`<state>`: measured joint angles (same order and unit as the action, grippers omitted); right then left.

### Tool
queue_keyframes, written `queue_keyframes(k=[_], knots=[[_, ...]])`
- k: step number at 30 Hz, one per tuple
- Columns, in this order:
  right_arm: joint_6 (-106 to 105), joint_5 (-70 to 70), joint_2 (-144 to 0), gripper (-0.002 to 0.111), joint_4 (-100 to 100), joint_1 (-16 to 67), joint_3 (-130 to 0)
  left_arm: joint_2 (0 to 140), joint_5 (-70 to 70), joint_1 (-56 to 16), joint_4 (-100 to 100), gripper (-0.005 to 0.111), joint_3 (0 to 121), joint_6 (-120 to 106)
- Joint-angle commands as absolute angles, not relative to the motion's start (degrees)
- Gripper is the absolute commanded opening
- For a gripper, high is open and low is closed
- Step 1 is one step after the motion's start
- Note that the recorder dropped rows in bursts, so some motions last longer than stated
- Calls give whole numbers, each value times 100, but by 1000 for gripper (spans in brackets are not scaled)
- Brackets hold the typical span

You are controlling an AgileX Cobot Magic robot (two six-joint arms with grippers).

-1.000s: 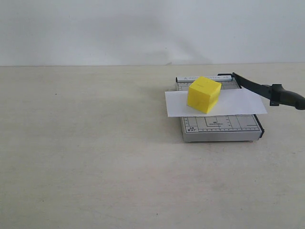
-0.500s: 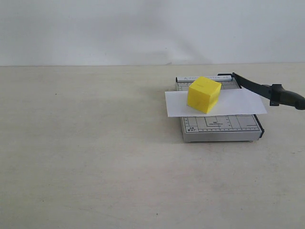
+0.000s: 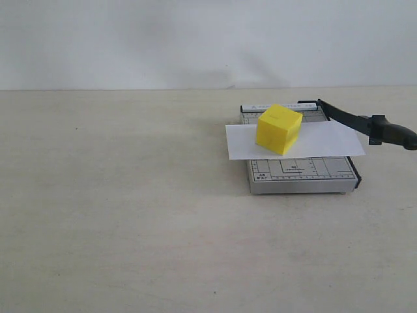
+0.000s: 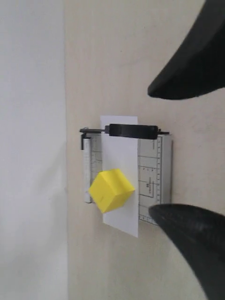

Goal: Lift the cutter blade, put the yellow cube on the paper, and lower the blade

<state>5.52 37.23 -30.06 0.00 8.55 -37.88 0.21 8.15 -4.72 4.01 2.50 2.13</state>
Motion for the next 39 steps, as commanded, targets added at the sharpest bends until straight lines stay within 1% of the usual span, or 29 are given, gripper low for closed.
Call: queue_keyframes(k=[1, 3, 4, 7, 10, 19, 37, 39], knots=[[475, 5189, -4670, 64, -193, 858, -5151, 0, 909, -461, 355, 5, 227, 163], [245, 5714, -5659, 64, -166, 858, -5892, 0, 1534, -461, 345, 5, 227, 163], [148, 6010, -6240, 64, -166, 858, -6327, 0, 2318, -461, 236, 5, 227, 106], [0, 6510, -7069, 64, -112, 858, -6871, 0, 2006, -461, 214, 5, 0, 0], [0, 6626, -7522, 64, -60, 858, -7088, 0, 2017, -461, 188, 5, 0, 0], [0, 6593, -8249, 64, -236, 858, -7154, 0, 2017, -461, 188, 5, 0, -375], [-169, 6213, -9022, 64, -359, 858, -7141, 0, 2017, -461, 188, 5, 0, -389], [-181, 6212, -9105, 62, -359, 858, -7141, 0, 2017, -461, 188, 5, 0, -389]])
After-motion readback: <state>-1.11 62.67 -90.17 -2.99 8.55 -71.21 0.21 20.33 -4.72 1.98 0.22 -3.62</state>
